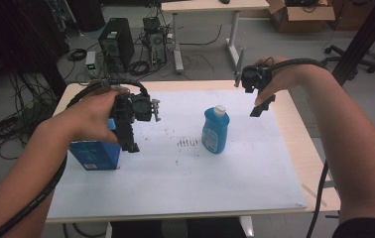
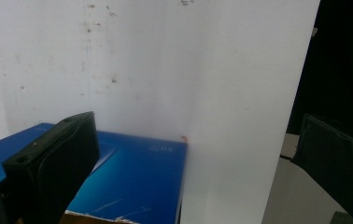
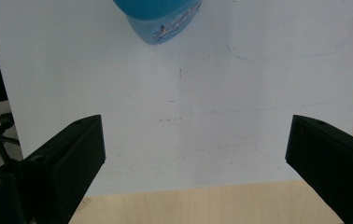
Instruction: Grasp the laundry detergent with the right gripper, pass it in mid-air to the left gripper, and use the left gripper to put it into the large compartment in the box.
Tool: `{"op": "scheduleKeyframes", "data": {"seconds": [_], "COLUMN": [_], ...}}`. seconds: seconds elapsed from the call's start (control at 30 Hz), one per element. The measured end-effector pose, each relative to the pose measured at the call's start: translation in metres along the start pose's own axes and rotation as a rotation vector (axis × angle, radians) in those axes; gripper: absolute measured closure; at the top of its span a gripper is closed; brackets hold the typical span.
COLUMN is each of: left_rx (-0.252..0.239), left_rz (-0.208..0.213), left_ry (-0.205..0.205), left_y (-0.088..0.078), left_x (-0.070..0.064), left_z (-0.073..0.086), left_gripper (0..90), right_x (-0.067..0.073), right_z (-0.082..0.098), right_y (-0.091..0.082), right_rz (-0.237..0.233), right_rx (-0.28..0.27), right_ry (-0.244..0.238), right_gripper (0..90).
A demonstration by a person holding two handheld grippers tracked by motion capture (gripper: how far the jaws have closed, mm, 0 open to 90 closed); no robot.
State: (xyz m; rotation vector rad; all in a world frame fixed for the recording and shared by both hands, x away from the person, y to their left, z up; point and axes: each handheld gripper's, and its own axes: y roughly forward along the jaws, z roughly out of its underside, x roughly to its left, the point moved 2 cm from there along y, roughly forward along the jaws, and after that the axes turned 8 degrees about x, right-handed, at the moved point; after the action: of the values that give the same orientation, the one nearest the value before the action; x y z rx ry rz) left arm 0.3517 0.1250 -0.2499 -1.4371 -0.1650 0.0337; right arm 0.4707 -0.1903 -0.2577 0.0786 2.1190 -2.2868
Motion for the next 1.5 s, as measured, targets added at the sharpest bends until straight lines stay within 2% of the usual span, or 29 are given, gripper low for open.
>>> {"op": "scheduleKeyframes", "data": {"seconds": [0.33, 0.9, 1.5], "left_rx": [0.0, 0.007, 0.021], "left_rz": [-0.004, -0.007, 0.001], "left_ry": [0.015, 0.028, 0.032], "left_y": [0.001, 0.002, 0.01], "left_x": [-0.002, -0.006, -0.011], "left_z": [-0.003, -0.005, -0.004], "left_gripper": [0.2, 0.3, 0.2], "right_x": [0.015, 0.034, 0.057], "right_z": [0.005, 0.012, 0.016], "right_y": [0.005, 0.015, 0.047], "right_rz": [-0.006, -0.007, 0.008], "right_rx": [-0.007, -0.071, -0.257], "right_ry": [0.008, 0.041, 0.175], "right_gripper": [4.6, 4.5, 3.8]}}
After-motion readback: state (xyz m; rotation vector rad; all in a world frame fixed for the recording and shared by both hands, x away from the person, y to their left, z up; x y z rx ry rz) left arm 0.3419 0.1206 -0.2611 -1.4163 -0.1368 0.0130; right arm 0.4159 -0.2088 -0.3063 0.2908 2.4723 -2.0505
